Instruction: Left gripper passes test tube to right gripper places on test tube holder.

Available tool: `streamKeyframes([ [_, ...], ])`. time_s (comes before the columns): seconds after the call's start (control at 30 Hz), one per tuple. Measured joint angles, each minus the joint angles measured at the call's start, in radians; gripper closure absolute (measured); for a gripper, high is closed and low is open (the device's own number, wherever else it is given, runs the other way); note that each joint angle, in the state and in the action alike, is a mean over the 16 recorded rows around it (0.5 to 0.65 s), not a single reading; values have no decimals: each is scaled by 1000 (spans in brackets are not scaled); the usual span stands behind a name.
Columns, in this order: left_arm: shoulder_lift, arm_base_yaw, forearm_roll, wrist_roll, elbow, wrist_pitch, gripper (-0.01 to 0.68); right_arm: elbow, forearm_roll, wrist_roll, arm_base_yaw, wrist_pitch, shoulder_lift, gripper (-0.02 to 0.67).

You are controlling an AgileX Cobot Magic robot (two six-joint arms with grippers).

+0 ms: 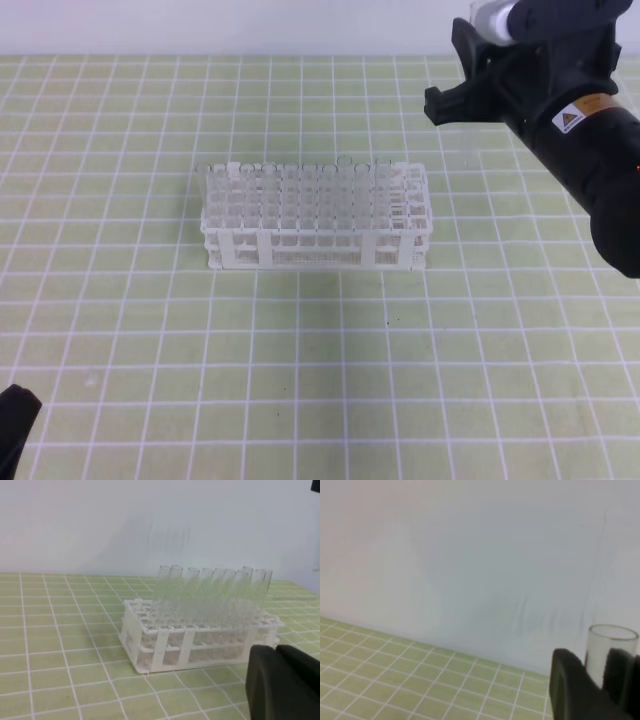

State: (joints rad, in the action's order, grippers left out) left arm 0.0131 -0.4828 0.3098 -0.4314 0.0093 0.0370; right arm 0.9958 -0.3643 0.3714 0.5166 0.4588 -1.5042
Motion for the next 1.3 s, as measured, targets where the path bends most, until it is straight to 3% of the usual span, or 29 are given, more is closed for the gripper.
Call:
streamKeyframes([
  [0.2,-1,0,0,0,-1,6,675,0,58,-80,-3,6,-13,552],
  [0.7,2,0,1,0,3,7,675,-56,417,-476,-59,147,-26,552],
  [1.3,4,0,1,0,5,3,675,-7,468,-486,-67,278,-192,552],
])
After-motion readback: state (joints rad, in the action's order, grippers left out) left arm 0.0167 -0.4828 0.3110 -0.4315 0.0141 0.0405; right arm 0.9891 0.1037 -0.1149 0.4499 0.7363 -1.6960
